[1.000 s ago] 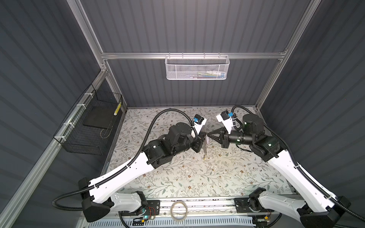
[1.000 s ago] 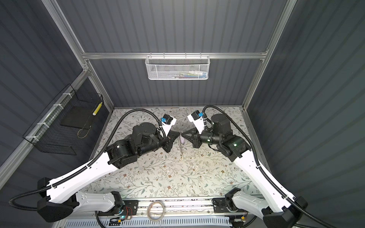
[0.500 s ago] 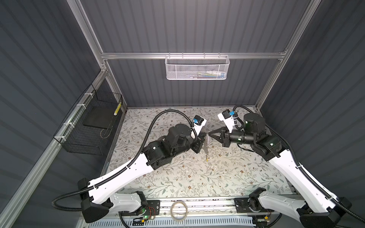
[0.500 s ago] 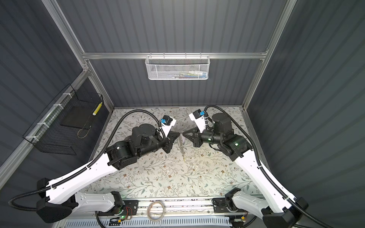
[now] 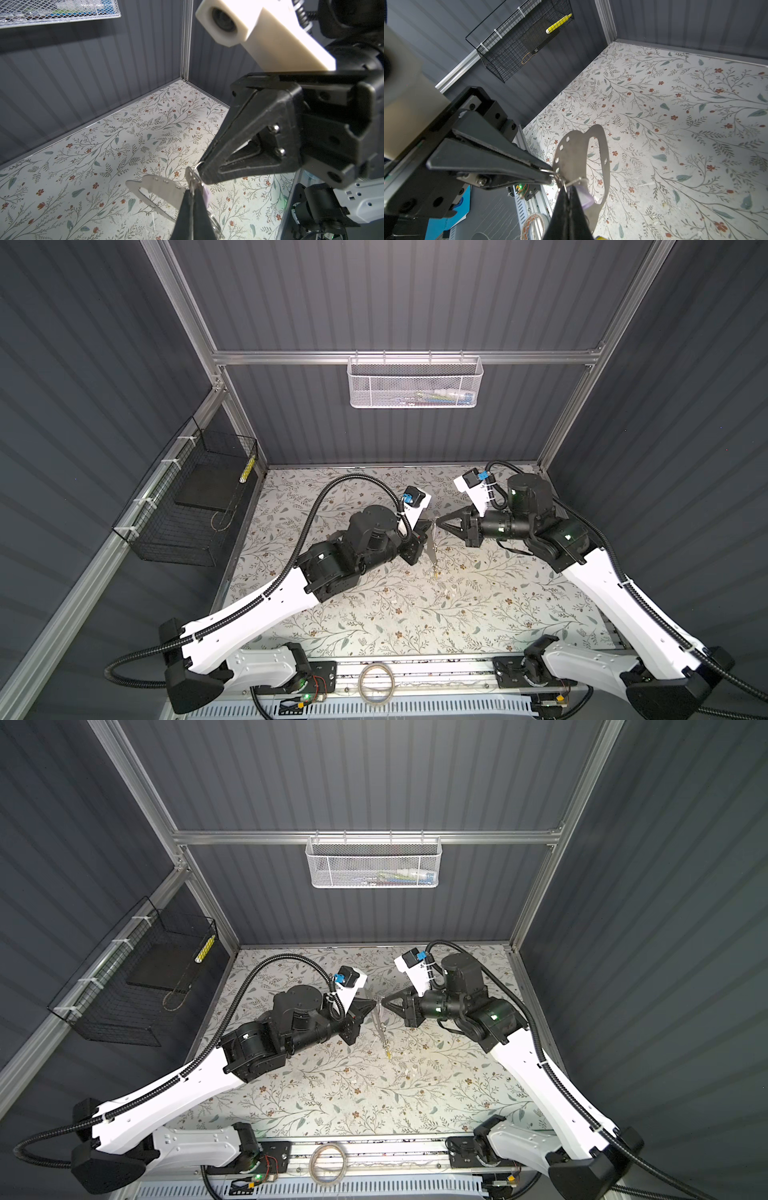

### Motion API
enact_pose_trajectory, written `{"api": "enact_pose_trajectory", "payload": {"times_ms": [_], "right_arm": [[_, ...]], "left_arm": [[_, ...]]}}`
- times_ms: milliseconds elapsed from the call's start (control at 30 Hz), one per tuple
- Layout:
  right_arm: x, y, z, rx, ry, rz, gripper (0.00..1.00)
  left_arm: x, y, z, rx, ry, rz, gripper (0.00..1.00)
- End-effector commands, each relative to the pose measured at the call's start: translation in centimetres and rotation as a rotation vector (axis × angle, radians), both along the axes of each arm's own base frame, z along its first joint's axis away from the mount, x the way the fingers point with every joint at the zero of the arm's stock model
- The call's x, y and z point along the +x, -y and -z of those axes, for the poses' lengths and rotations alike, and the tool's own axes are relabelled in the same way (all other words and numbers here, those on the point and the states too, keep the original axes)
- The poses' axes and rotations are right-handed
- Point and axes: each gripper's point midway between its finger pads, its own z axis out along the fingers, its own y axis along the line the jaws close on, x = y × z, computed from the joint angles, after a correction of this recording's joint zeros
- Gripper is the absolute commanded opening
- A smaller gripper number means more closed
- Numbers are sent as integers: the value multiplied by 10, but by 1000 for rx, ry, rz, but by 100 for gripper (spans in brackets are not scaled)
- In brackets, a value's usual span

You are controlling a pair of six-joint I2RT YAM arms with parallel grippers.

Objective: Attach keys to a key ring
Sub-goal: Insert the key into the keyring.

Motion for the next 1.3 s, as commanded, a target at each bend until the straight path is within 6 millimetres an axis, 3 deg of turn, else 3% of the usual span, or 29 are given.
{"api": "enact_pose_trajectory", "payload": {"times_ms": [0,867,1267], "right_arm": [[24,13,2,-34,7,128,0],[20,1,-5,-47,-42,144,0],[27,3,-6,-90,-104,201,0]], "left_arm": [[-24,5,-28,-71,52,109,0],[-41,17,-34,-112,80,226,0],[-49,18,-36,-119,100,262,0]]}}
